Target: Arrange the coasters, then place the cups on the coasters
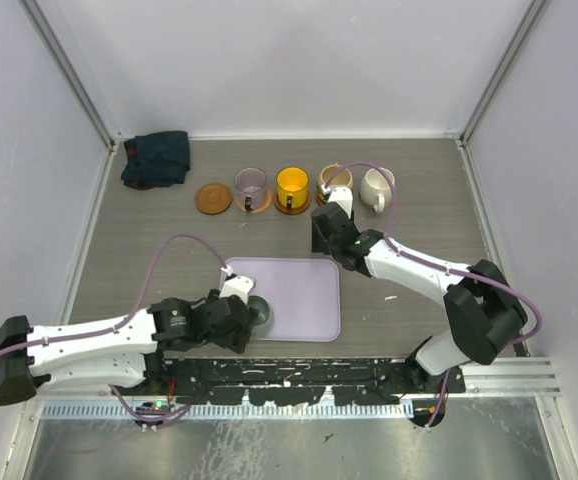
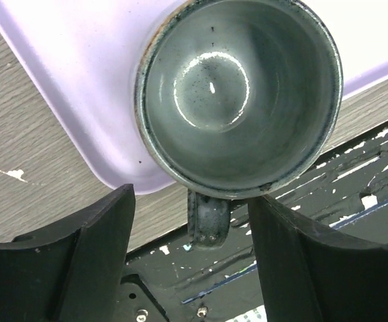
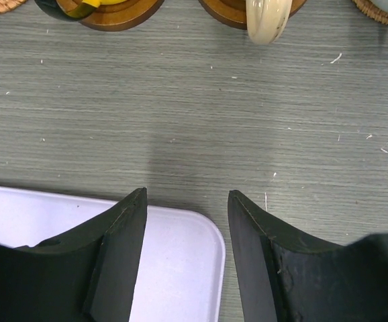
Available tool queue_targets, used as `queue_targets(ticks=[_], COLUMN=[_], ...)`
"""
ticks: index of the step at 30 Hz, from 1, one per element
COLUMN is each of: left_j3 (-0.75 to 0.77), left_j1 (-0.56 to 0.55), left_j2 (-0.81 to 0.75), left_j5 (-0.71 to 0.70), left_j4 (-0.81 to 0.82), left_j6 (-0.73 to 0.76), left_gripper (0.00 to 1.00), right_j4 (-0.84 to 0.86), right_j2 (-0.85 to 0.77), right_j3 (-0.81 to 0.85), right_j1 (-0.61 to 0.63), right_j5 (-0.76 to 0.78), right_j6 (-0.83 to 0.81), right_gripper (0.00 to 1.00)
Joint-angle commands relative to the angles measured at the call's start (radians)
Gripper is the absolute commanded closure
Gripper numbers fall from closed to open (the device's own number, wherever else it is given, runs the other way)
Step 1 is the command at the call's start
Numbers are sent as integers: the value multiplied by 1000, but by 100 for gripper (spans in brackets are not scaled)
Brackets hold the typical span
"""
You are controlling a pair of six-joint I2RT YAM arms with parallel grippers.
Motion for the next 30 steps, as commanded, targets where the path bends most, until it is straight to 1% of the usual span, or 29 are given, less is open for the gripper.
queue_targets(ticks=[1, 9, 14, 16, 18, 19, 21, 22, 27, 30], left_j3=[3, 16, 17, 17, 19, 20, 20, 20, 27, 50], left_j1=[-3, -3, -3, -3, -3, -3, -3, -2, -3, -3], left_j2=[26, 86, 108, 115, 124, 127, 128, 125, 103, 85], left_j5=[13, 55, 67, 69, 70, 71, 67, 66, 56, 30], left_j4=[68, 94, 119, 123, 125, 125, 124, 124, 122, 103], left_j6=[6, 11, 13, 13, 13, 12, 9, 8, 12, 19], left_gripper=[32, 39, 54, 57, 65, 74, 97, 100, 100, 100], right_j4=[25, 25, 25, 25, 25, 25, 25, 25, 30, 52], right_j2=[-6, -5, 2, 6, 9, 11, 12, 12, 11, 8], right_j3=[1, -6, -6, -6, -8, -9, -11, -12, -23, -36], right_j1=[-1, -1, 0, -2, -2, -2, -1, -2, -1, -1], right_j5=[-7, -4, -11, -14, -19, -22, -23, -25, -30, -57], right_j6=[28, 29, 29, 30, 33, 34, 37, 38, 40, 34], right_gripper=[44, 44, 44, 44, 44, 44, 44, 43, 44, 44])
